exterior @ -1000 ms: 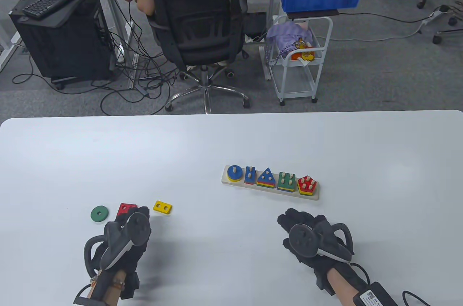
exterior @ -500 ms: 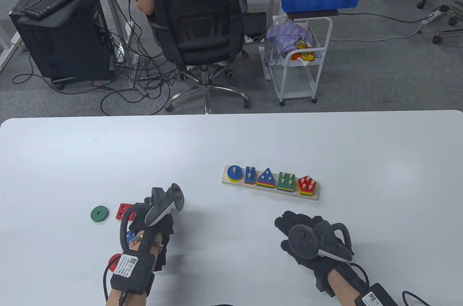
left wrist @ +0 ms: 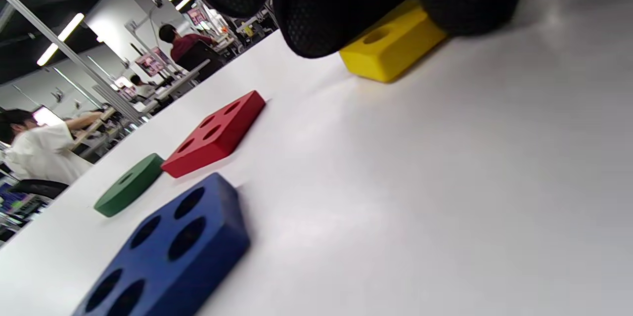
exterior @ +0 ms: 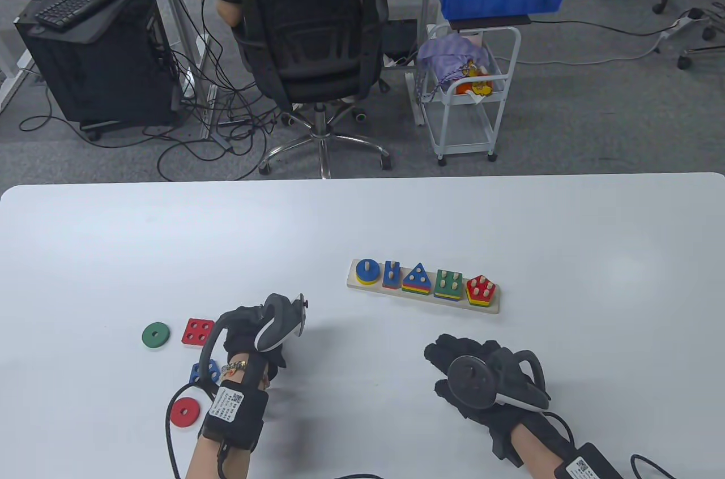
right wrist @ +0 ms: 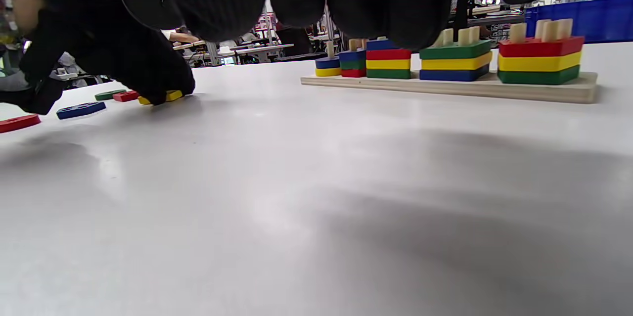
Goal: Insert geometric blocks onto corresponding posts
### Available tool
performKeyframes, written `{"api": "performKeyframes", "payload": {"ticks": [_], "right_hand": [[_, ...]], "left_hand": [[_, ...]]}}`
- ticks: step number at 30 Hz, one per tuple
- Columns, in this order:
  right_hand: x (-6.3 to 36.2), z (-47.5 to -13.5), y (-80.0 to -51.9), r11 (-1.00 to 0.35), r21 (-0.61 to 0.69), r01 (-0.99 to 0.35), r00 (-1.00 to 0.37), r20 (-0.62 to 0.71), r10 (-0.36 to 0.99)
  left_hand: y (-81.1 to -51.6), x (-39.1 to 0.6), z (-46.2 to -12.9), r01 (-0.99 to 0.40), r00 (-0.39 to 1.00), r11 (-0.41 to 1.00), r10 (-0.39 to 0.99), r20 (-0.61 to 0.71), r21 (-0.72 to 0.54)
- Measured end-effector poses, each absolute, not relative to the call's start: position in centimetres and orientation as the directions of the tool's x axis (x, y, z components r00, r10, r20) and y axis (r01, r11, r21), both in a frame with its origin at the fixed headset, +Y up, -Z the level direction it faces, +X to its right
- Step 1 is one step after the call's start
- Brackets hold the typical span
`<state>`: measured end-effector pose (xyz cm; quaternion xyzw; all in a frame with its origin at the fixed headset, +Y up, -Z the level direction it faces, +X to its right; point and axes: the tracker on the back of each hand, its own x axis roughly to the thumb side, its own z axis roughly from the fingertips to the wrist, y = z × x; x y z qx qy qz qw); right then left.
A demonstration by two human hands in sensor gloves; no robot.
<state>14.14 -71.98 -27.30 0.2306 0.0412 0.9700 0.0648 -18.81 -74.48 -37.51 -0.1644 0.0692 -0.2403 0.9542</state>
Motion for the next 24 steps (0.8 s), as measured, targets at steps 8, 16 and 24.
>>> {"api": "performKeyframes", "payload": {"ticks": [8, 16, 24], "right_hand": [[12.8, -26.4, -71.5, -0.960, -0.019, -0.278, -0.826, 0.515, 0.229], [12.0, -24.5, -70.5, -0.870, -0.233, -0.434, -0.786, 0.570, 0.239], [11.7, -24.0, -70.0, -0.831, -0.315, -0.459, -0.783, 0.585, 0.211]], "left_hand": [[-68.9, -13.7, -34.5, -0.239, 0.946, 0.912, 0.296, 0.131, -0.333], [-71.7, -8.8, -31.5, -0.705, 0.444, 0.269, 0.889, -0.113, -0.656], [-73.6, -7.8, -30.6, -0.726, 0.277, 0.015, 0.921, -0.272, -0.688]]}}
